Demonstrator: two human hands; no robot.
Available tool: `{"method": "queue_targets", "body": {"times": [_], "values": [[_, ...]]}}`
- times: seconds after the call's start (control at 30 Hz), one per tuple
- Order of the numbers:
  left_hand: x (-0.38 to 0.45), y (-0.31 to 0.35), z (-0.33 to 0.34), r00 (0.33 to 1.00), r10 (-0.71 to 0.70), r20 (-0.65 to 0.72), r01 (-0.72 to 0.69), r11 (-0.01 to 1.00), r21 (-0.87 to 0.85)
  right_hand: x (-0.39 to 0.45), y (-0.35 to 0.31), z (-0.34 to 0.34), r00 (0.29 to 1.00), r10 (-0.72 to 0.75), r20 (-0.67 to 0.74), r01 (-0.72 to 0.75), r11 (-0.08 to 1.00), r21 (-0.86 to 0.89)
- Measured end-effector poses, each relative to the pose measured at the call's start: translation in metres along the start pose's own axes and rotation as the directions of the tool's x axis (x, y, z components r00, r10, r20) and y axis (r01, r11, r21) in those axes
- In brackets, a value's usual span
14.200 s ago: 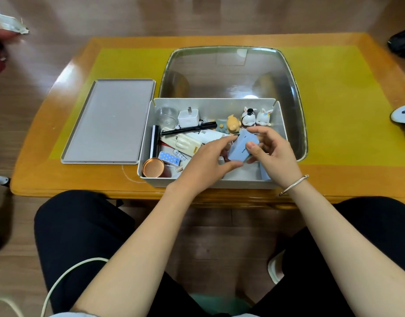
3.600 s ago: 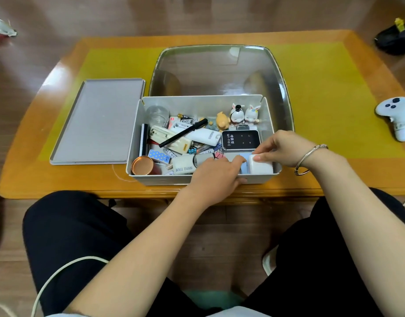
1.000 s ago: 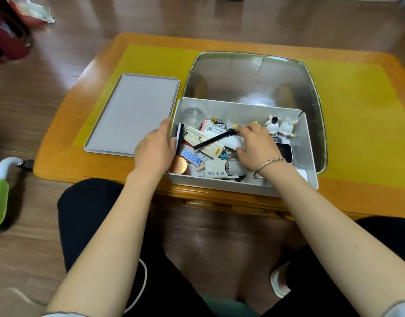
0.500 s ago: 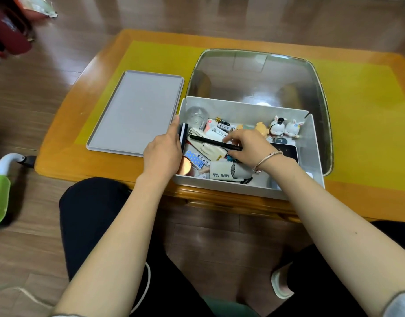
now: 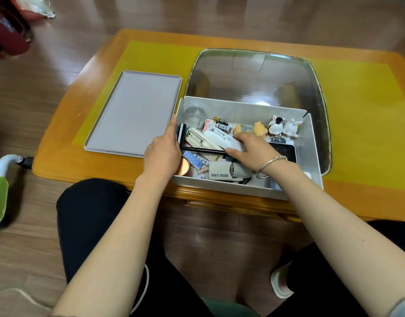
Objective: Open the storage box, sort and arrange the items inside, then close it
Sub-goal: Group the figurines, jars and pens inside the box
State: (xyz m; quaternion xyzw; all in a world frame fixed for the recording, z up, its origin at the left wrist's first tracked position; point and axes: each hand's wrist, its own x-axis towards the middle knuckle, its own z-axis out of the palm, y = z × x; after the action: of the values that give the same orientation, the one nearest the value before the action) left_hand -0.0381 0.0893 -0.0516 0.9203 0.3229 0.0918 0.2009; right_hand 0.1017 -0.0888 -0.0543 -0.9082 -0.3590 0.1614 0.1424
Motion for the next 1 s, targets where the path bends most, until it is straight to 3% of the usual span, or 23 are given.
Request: {"method": "queue_targets", "body": {"times": [0.1,0.4,0.67,0.77,0.9,1.0], "values": [[0.0,0.0,0.001,1.0,-0.002,0.013,0.002,1.0,0.007,0.007,-0.008,0.005,0.998,0.008,0.061,-0.003,0.998,-0.067],[0.0,-0.003,0.005,0.999,-0.008,-0.047,0.005,0.997,-0.072,-0.007,-0.016,-0.004,0.981,-0.166,0.104,0.139,0.964,0.229],[-0.001,-0.004,0.008,0.998,-0.016,-0.065,0.009,0.995,-0.102,-0.035,-0.007,-0.027,0.947,-0.252,0.198,0.171,0.92,0.353],[-0.001,-0.004,0.008,0.997,-0.025,-0.067,0.019,0.995,-0.095,-0.04,-0.006,-0.025,0.952,-0.257,0.167,0.211,0.944,0.253],[0.0,-0.003,0.008,0.998,-0.018,-0.062,0.014,0.997,-0.074,-0.037,-0.003,-0.027,0.97,-0.182,0.163,0.134,0.954,0.269],[0.0,-0.004,0.008,0.999,-0.017,-0.049,0.013,0.997,-0.073,-0.021,-0.005,-0.025,0.988,-0.151,-0.001,0.147,0.96,0.239]]}}
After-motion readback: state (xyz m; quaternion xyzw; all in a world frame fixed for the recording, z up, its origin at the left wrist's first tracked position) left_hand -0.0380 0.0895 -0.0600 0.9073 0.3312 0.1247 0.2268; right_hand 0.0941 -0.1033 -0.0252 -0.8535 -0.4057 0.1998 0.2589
